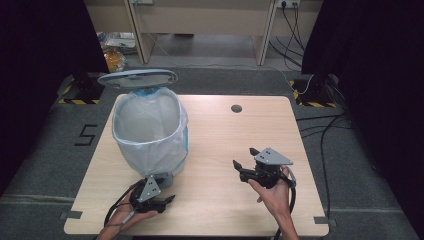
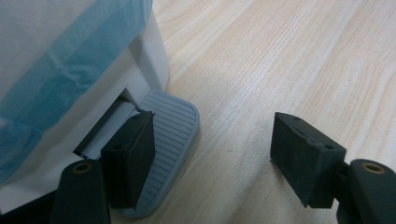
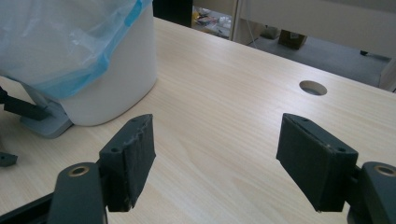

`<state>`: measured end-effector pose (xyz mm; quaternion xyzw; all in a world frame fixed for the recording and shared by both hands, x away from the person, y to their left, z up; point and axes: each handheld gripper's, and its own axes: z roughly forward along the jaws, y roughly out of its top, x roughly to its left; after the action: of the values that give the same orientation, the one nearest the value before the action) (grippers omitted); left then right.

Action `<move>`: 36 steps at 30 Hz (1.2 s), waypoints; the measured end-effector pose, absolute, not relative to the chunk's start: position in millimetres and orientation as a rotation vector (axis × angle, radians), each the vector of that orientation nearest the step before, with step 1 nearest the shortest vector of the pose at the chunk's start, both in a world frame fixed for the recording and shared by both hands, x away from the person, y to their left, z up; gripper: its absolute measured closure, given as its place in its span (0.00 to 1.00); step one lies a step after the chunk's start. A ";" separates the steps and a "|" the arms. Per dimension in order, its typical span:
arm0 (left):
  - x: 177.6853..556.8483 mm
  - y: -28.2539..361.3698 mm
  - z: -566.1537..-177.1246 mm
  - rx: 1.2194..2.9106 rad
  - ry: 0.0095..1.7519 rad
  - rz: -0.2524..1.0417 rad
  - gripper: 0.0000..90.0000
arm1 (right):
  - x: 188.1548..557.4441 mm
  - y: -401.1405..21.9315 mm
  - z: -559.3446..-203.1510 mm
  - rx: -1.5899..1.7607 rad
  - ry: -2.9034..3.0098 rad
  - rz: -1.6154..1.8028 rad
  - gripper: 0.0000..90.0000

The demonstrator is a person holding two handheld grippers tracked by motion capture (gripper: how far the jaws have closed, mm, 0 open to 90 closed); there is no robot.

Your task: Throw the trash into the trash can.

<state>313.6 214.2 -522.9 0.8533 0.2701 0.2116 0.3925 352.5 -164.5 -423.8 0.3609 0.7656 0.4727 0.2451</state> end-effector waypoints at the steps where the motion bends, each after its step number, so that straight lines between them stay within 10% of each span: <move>1: 313.5 214.2 -522.9 2.166 0.686 0.537 0.34 | 351.9 -165.0 -425.3 0.987 2.092 1.290 0.30; 36: 313.7 214.2 -523.2 2.155 0.693 0.528 0.34 | 333.2 -162.1 -491.7 1.074 2.212 1.183 0.26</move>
<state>313.7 214.2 -523.2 0.8509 0.2734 0.2085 0.3972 333.2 -162.1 -491.7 0.3852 0.7934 0.4244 0.2049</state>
